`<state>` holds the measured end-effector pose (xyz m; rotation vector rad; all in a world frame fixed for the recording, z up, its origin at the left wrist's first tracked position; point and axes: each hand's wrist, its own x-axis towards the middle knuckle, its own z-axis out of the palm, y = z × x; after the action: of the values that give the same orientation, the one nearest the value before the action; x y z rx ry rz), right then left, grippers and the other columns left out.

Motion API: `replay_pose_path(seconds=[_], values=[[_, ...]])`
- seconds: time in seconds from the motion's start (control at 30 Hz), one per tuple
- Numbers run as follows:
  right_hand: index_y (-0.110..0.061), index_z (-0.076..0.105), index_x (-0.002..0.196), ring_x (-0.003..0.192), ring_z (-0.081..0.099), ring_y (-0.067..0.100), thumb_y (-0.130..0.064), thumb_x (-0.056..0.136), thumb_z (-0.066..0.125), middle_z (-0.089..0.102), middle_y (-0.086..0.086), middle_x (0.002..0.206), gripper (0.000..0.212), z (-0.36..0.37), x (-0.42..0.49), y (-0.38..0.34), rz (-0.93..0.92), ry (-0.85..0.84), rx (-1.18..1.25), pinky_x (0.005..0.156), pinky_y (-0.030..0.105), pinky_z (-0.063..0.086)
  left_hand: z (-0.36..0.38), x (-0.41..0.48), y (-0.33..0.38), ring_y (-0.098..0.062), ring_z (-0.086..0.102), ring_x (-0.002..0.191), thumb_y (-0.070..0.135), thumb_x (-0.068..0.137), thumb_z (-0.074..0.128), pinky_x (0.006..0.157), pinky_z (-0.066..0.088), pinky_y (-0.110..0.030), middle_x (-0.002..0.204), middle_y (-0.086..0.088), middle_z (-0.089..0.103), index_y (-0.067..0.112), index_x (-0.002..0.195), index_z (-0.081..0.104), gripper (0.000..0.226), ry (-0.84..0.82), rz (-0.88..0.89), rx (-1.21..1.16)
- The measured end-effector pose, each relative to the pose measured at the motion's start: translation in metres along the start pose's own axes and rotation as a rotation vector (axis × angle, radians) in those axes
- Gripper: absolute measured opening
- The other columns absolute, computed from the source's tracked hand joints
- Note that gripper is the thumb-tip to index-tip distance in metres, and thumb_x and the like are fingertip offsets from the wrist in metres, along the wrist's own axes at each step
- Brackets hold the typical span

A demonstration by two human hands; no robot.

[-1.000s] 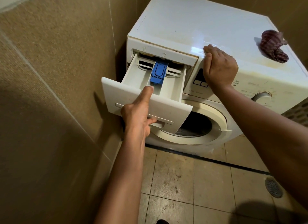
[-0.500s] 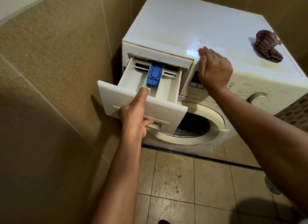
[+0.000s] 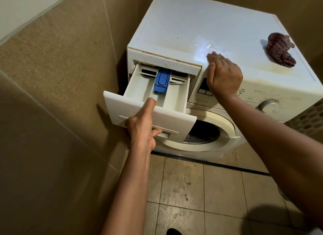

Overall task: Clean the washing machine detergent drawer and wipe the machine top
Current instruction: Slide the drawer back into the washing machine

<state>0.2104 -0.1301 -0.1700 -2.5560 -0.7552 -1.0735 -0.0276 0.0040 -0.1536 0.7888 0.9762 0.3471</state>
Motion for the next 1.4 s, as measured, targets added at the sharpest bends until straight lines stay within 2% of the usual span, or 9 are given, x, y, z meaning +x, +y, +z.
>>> replay_pose_path(seconds=[0.07, 0.17, 0.27, 0.57, 0.77, 1.17, 1.3, 1.33, 1.4], values=[[-0.022, 0.065, 0.120, 0.116, 0.061, 0.016, -0.030, 0.098, 0.032, 0.065, -0.004, 0.125, 0.041, 0.000, 0.000, 0.000, -0.007, 0.009, -0.002, 0.090, 0.033, 0.049, 0.001, -0.001, 0.001, -0.021, 0.059, 0.097, 0.024, 0.079, 0.073, 0.068, 0.059, -0.043, 0.101, -0.002, 0.058, 0.014, 0.106, 0.058, 0.033, 0.006, -0.005, -0.004], [-0.022, 0.065, 0.120, 0.116, 0.061, 0.017, -0.030, 0.098, 0.032, 0.064, -0.003, 0.125, 0.040, 0.000, 0.000, 0.000, -0.011, 0.009, -0.004, 0.091, 0.033, 0.049, 0.002, -0.002, 0.003, -0.021, 0.057, 0.097, 0.023, 0.080, 0.073, 0.075, 0.058, -0.047, 0.100, -0.002, 0.057, 0.015, 0.104, 0.056, 0.030, 0.001, -0.012, -0.006], [-0.022, 0.064, 0.122, 0.117, 0.060, 0.017, -0.030, 0.098, 0.032, 0.064, -0.003, 0.126, 0.040, -0.002, 0.001, 0.000, -0.011, -0.013, -0.003, 0.092, 0.033, 0.047, 0.001, -0.004, 0.005, -0.023, 0.057, 0.098, 0.021, 0.081, 0.071, 0.073, 0.057, -0.046, 0.097, -0.003, 0.057, 0.018, 0.093, 0.057, 0.020, -0.010, -0.013, -0.006], [-0.023, 0.062, 0.125, 0.121, 0.057, 0.016, -0.031, 0.099, 0.030, 0.062, -0.004, 0.129, 0.041, -0.003, 0.000, 0.000, 0.000, -0.045, -0.005, 0.096, 0.032, 0.044, -0.002, -0.004, 0.004, -0.028, 0.058, 0.104, 0.018, 0.081, 0.071, 0.080, 0.056, -0.051, 0.096, -0.005, 0.057, 0.019, 0.086, 0.055, 0.016, -0.036, -0.015, -0.029], [-0.023, 0.064, 0.120, 0.117, 0.060, 0.016, -0.028, 0.098, 0.033, 0.064, -0.004, 0.125, 0.038, -0.002, 0.000, 0.000, -0.001, -0.012, 0.009, 0.091, 0.032, 0.047, -0.001, 0.000, 0.002, -0.025, 0.060, 0.099, 0.023, 0.079, 0.074, 0.068, 0.059, -0.043, 0.098, -0.002, 0.059, 0.018, 0.097, 0.057, 0.025, -0.020, 0.009, -0.003], [-0.023, 0.064, 0.121, 0.118, 0.059, 0.016, -0.030, 0.099, 0.033, 0.064, -0.004, 0.126, 0.039, -0.001, 0.000, -0.001, -0.004, -0.013, 0.004, 0.093, 0.033, 0.047, -0.001, -0.004, 0.001, -0.027, 0.059, 0.104, 0.022, 0.078, 0.074, 0.076, 0.057, -0.050, 0.106, -0.008, 0.058, 0.019, 0.097, 0.055, 0.027, -0.043, -0.021, -0.024], [-0.023, 0.064, 0.121, 0.117, 0.060, 0.016, -0.029, 0.098, 0.033, 0.064, -0.004, 0.126, 0.039, -0.003, 0.001, 0.000, -0.003, -0.018, 0.004, 0.092, 0.032, 0.047, 0.001, -0.012, -0.011, -0.027, 0.059, 0.107, 0.025, 0.077, 0.076, 0.079, 0.058, -0.052, 0.116, -0.012, 0.057, 0.012, 0.127, 0.049, 0.059, -0.039, -0.062, -0.054], [-0.023, 0.064, 0.121, 0.118, 0.059, 0.016, -0.029, 0.099, 0.033, 0.063, -0.004, 0.127, 0.039, -0.003, 0.001, -0.001, -0.003, -0.020, 0.004, 0.093, 0.032, 0.046, 0.000, -0.012, -0.011, -0.027, 0.059, 0.107, 0.025, 0.077, 0.076, 0.077, 0.058, -0.050, 0.115, -0.011, 0.058, 0.011, 0.127, 0.049, 0.058, -0.037, -0.059, -0.054], [-0.023, 0.063, 0.122, 0.119, 0.059, 0.016, -0.030, 0.099, 0.032, 0.063, -0.004, 0.127, 0.040, -0.003, 0.001, 0.000, -0.003, -0.020, 0.009, 0.093, 0.032, 0.046, -0.001, -0.008, -0.008, -0.027, 0.059, 0.105, 0.022, 0.079, 0.074, 0.072, 0.059, -0.046, 0.105, -0.008, 0.059, 0.012, 0.111, 0.056, 0.038, -0.043, -0.050, -0.053]])
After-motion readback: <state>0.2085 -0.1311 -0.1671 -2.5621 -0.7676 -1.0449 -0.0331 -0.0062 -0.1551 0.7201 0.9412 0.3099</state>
